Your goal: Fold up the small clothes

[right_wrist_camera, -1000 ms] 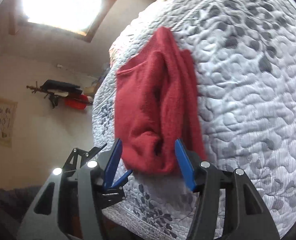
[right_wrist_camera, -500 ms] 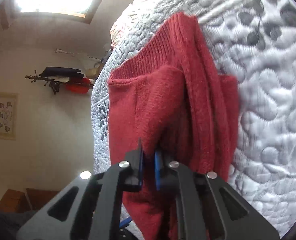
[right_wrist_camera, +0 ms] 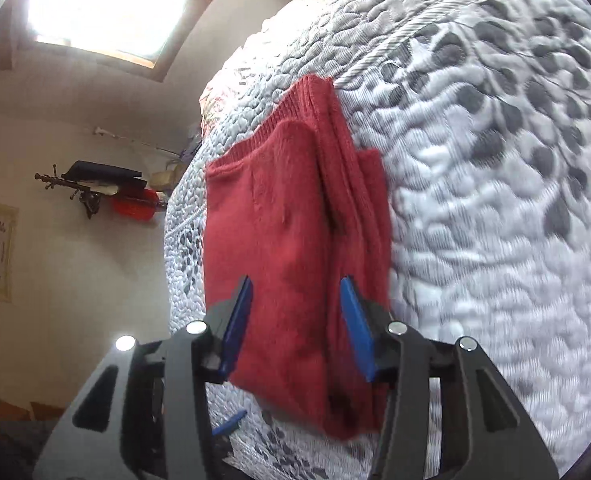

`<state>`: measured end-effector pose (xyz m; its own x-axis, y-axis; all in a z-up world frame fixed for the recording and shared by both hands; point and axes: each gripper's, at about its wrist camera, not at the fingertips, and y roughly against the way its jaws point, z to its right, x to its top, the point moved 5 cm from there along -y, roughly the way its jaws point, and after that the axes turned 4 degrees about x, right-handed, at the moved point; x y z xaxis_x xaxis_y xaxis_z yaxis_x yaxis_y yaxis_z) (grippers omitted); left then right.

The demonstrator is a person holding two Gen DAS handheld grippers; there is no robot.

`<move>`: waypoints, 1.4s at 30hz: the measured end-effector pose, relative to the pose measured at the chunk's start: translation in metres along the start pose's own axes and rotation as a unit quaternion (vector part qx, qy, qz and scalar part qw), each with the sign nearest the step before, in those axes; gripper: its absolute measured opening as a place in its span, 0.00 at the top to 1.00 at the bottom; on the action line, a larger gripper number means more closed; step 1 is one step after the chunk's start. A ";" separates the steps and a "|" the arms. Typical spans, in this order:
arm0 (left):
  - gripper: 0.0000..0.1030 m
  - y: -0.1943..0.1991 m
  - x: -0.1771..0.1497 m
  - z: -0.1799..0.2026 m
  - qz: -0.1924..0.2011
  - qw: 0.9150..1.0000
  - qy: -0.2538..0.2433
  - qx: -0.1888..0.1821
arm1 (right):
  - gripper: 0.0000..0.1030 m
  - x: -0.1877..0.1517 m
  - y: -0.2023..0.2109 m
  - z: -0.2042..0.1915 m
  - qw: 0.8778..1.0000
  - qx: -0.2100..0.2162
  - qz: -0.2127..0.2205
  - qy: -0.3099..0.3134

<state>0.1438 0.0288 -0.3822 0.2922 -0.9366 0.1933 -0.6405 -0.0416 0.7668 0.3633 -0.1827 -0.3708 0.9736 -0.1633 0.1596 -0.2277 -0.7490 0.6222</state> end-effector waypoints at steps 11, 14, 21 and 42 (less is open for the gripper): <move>0.23 -0.005 0.000 -0.012 -0.001 1.000 0.014 -0.001 | 0.53 -0.075 -0.009 -0.001 0.999 -0.037 -0.009 0.034; 0.23 -0.003 0.001 -0.010 -0.003 1.000 0.014 -0.002 | 0.60 -0.068 -0.013 -0.005 0.995 -0.070 -0.022 0.065; 0.23 -0.003 0.003 -0.005 -0.005 1.000 0.016 -0.007 | 0.60 -0.074 -0.044 -0.005 0.985 -0.071 -0.105 0.115; 0.23 -0.006 0.013 -0.013 0.017 1.000 0.001 -0.013 | 0.45 -0.052 0.006 -0.003 0.997 0.020 -0.057 0.048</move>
<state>0.1606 0.0211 -0.3768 0.2722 -0.9365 0.2209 -0.6310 -0.0004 0.7758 0.3112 -0.1767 -0.3728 0.9864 -0.0141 0.1636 -0.1123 -0.7845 0.6098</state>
